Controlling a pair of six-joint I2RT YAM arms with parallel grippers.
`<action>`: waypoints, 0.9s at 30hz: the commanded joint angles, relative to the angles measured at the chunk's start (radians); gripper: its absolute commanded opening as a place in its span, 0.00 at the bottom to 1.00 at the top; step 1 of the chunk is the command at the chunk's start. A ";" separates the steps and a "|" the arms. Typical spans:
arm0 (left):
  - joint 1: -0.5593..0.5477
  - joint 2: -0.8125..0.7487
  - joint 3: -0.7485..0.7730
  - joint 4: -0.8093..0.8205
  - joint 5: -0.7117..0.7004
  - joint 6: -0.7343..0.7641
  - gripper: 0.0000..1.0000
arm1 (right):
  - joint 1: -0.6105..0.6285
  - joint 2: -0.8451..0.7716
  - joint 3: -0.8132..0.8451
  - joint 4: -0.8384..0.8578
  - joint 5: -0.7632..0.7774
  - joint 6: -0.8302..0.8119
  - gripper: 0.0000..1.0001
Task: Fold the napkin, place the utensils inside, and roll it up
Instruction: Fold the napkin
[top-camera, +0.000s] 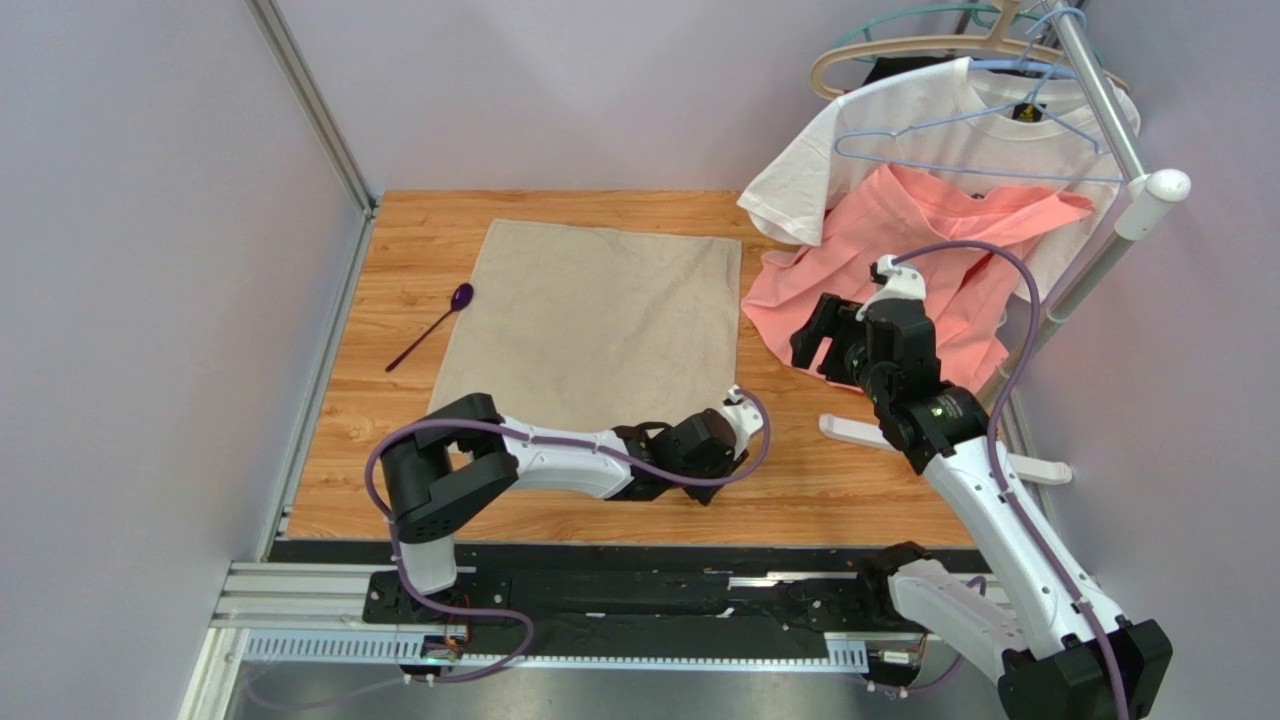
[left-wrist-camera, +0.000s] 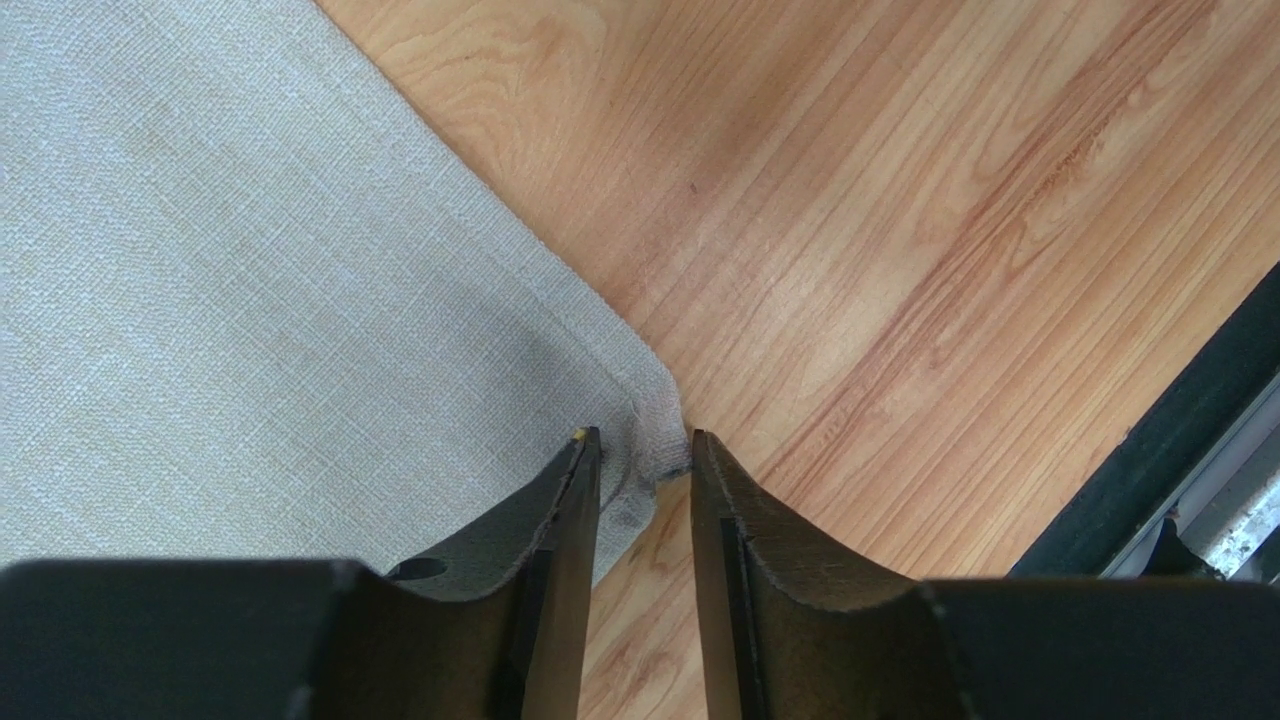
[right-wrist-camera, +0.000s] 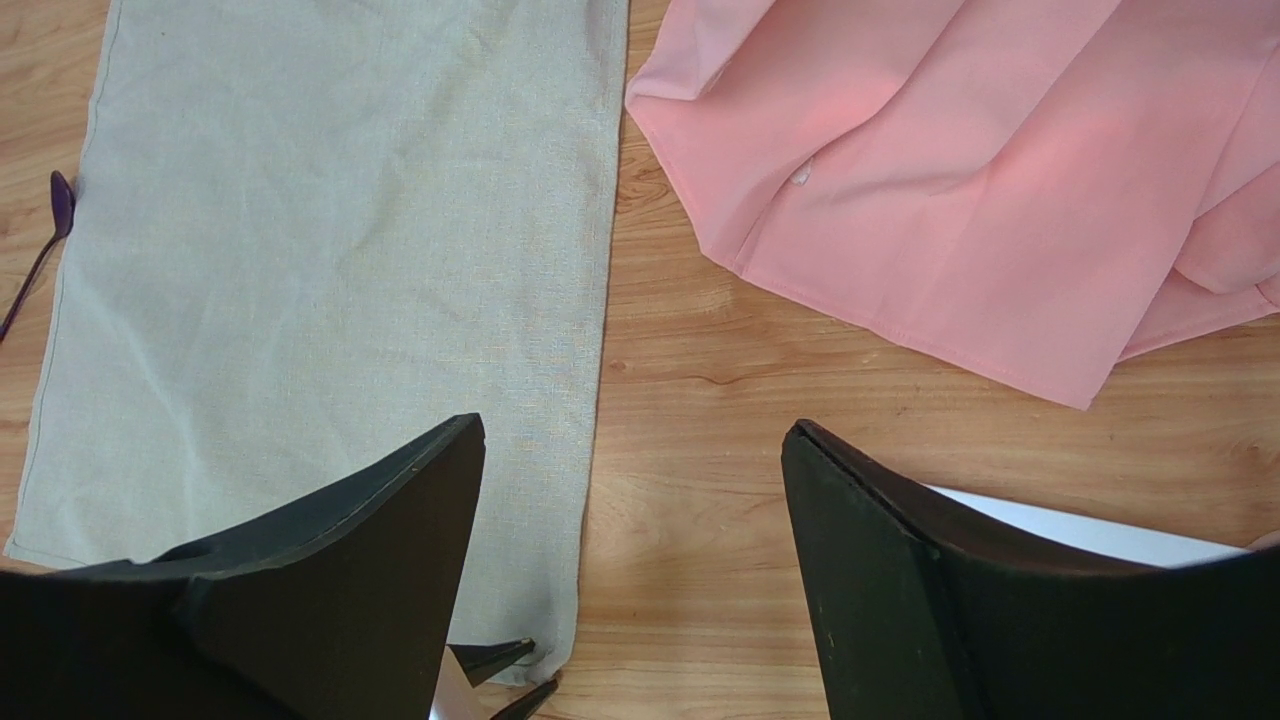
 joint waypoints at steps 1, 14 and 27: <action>-0.018 0.017 0.038 -0.014 -0.012 -0.006 0.32 | -0.006 -0.018 0.000 0.045 -0.006 0.013 0.77; -0.097 0.036 0.112 0.050 0.116 0.063 0.00 | -0.006 -0.001 0.030 0.013 0.046 -0.007 0.77; -0.162 0.025 0.217 0.064 0.200 -0.043 0.00 | -0.009 -0.019 0.096 -0.051 0.106 -0.024 0.77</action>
